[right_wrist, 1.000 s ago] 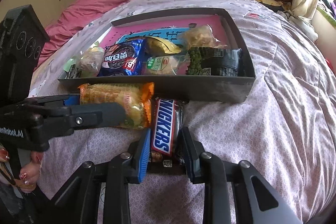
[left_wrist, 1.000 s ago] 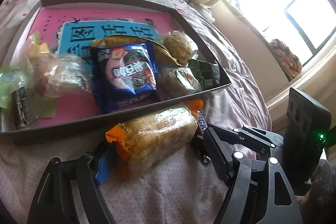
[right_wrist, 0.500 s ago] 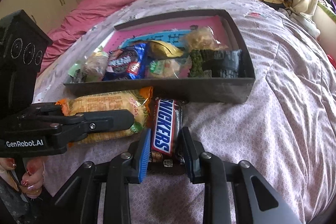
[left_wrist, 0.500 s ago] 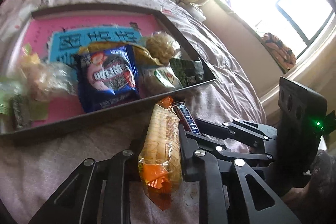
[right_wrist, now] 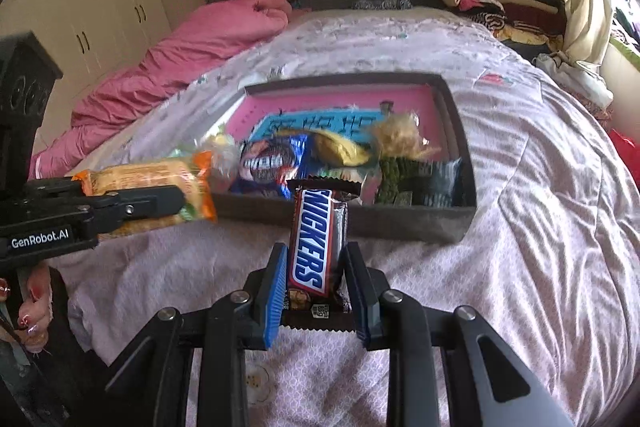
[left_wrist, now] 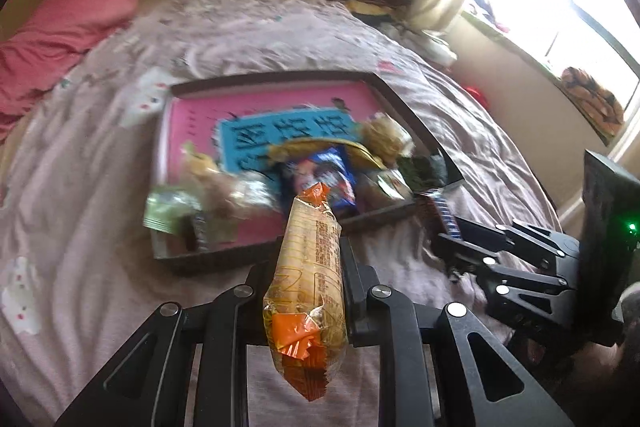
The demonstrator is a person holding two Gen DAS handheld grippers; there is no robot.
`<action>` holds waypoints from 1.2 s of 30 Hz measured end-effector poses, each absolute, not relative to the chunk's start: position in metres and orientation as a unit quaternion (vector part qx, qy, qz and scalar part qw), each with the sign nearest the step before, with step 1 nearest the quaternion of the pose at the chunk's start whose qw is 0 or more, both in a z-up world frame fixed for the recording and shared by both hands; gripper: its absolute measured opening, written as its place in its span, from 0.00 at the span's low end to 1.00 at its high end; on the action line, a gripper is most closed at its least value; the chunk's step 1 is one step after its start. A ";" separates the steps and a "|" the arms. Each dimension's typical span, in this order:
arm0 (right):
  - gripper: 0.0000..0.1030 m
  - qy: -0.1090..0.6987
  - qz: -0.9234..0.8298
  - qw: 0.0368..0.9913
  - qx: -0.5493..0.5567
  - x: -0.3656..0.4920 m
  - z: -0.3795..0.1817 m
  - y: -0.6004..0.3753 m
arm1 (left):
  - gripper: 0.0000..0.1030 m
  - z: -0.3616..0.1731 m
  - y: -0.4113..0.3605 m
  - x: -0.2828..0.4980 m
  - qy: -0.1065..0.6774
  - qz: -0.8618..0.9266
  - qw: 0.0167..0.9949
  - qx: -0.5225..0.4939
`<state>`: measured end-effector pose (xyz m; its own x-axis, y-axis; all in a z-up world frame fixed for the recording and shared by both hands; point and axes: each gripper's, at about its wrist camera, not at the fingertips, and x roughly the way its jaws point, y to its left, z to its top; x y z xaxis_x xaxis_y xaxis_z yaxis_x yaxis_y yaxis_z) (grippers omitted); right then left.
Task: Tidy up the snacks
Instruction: 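Carry the bread bar into the tray with the left tool while the right carries the Snickers bar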
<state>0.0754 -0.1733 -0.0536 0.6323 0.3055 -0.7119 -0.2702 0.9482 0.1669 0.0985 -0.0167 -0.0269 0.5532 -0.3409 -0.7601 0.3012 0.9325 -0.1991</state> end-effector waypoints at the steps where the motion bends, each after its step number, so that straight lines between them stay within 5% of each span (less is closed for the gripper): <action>1: 0.28 0.395 0.157 0.905 0.025 0.076 -0.051 -0.175 | 0.22 -0.024 -0.013 0.100 0.434 -0.173 0.884 -0.024; 36: 0.28 0.341 0.112 0.933 0.039 0.111 -0.020 -0.200 | 0.22 -0.023 -0.011 0.147 0.416 -0.124 0.898 -0.068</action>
